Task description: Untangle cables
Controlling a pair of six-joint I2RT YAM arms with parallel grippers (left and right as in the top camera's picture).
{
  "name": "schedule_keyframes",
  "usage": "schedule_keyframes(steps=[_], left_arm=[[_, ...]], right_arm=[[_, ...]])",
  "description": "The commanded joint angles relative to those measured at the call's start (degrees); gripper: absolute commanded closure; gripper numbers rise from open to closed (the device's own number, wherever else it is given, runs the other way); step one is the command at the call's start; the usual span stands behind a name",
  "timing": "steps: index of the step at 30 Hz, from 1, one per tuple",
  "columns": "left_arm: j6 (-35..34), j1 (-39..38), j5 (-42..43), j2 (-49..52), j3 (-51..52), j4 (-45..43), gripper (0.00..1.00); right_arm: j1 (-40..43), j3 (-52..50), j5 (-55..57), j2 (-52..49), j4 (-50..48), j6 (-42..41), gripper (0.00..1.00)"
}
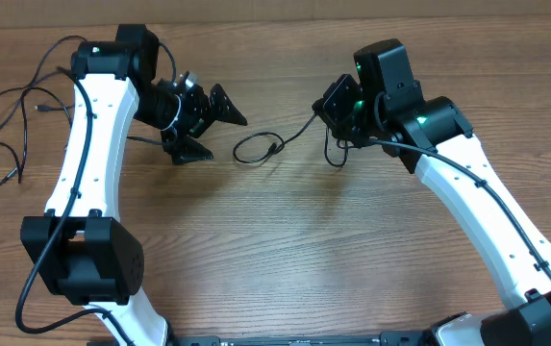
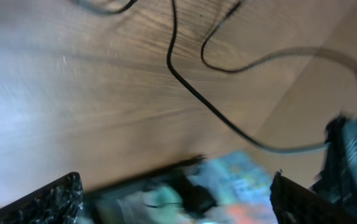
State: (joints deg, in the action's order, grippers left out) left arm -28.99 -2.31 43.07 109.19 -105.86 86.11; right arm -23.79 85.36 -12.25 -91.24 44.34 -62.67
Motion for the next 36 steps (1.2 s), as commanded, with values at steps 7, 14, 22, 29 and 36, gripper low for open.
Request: schedule_keyframes(steps=[7, 14, 22, 29, 36], left_arm=[[-33.66, -4.39, 9.60, -0.09, 0.07, -6.12, 0.00], [-42.47, -7.02, 10.40, -0.09, 0.07, -10.32, 0.15], [-44.72, -7.37, 10.32, -0.09, 0.07, -11.34, 0.28], [-47.50, -7.37, 6.05, -0.07, 0.07, -11.43, 0.48], [-48.39, -7.37, 4.94, -0.07, 0.07, -11.45, 0.76]], right_arm=[[-4.09, 0.20, 1.36, -0.15, -5.57, -11.23, 0.96], [-9.38, 0.20, 8.48, -0.15, -8.15, -15.37, 0.96], [-11.82, 0.20, 12.72, -0.15, -9.60, -15.54, 0.96], [-11.82, 0.20, 12.87, -0.15, -9.60, -15.52, 0.96], [-11.82, 0.20, 12.85, -0.17, -9.60, -15.50, 0.96]])
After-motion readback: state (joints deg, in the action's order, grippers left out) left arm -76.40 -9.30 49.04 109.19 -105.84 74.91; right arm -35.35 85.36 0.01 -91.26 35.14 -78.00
